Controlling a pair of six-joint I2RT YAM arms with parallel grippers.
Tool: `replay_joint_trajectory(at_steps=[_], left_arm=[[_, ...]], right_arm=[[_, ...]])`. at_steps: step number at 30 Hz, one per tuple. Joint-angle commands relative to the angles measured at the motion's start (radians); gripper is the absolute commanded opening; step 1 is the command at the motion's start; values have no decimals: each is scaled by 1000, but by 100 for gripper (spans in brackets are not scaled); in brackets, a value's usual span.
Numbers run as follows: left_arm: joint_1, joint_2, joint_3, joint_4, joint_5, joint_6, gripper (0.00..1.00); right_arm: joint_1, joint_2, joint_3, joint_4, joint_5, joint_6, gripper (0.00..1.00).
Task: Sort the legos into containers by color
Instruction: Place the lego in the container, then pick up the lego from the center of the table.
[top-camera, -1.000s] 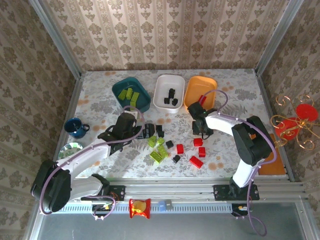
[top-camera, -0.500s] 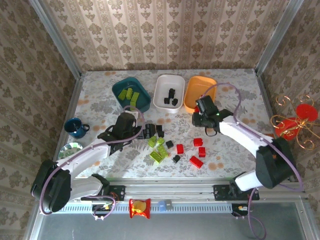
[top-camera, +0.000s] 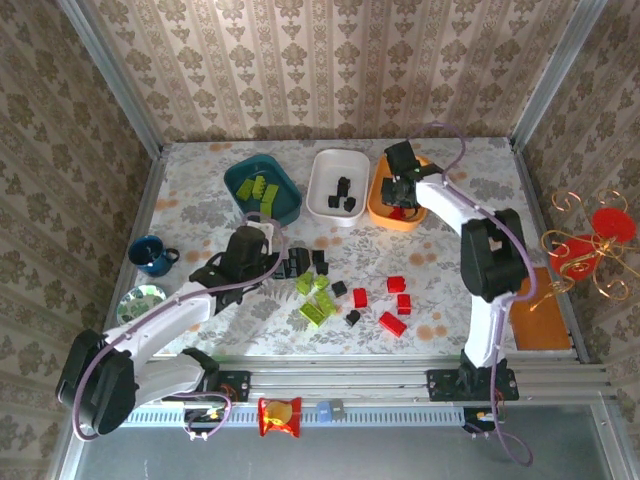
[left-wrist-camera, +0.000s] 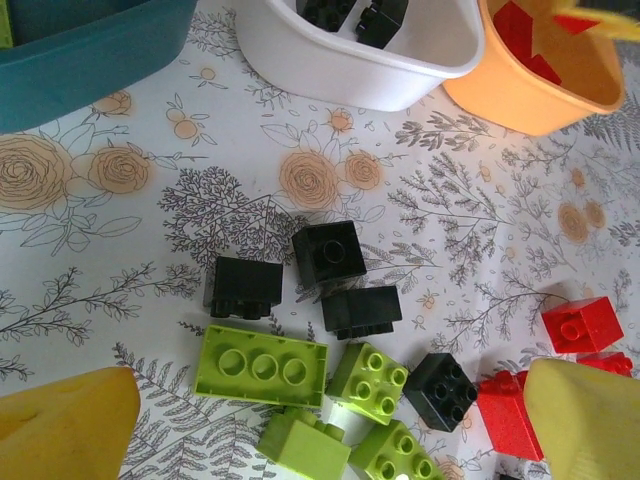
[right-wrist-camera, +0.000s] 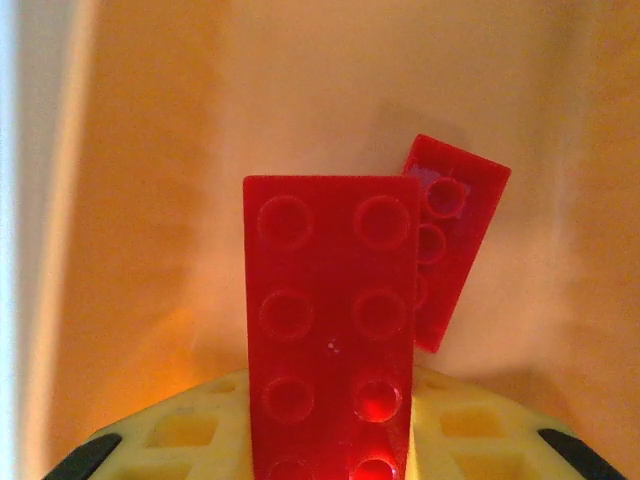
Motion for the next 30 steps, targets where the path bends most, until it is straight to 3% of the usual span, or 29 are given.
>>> replay_joint_trajectory(at_steps=[1,3,6,11,17,26,30], left_arm=[[1,-8,-8,-47,26,25,100],[1,-3,-7,-52,30,30,100],[1,6,-2,-58,31,40,100],[1,53,30,-63,21,59,100],[-4,239,131,-74,-38,103,98],[-51,446,274,-114,-249,185,82],[-53,493,279,-114,-270,187,76]], right_arm=[[-17,29,104,-96,32,14,35],[-22,45,143,-121,27,9,58],[-19,7,135,-121,22,-2,66],[9,-159,-33,-28,-8,3,68],[68,-357,-305,102,-41,38,68],[79,-505,-527,166,-49,76,69],[79,-540,-562,172,-45,75,69]])
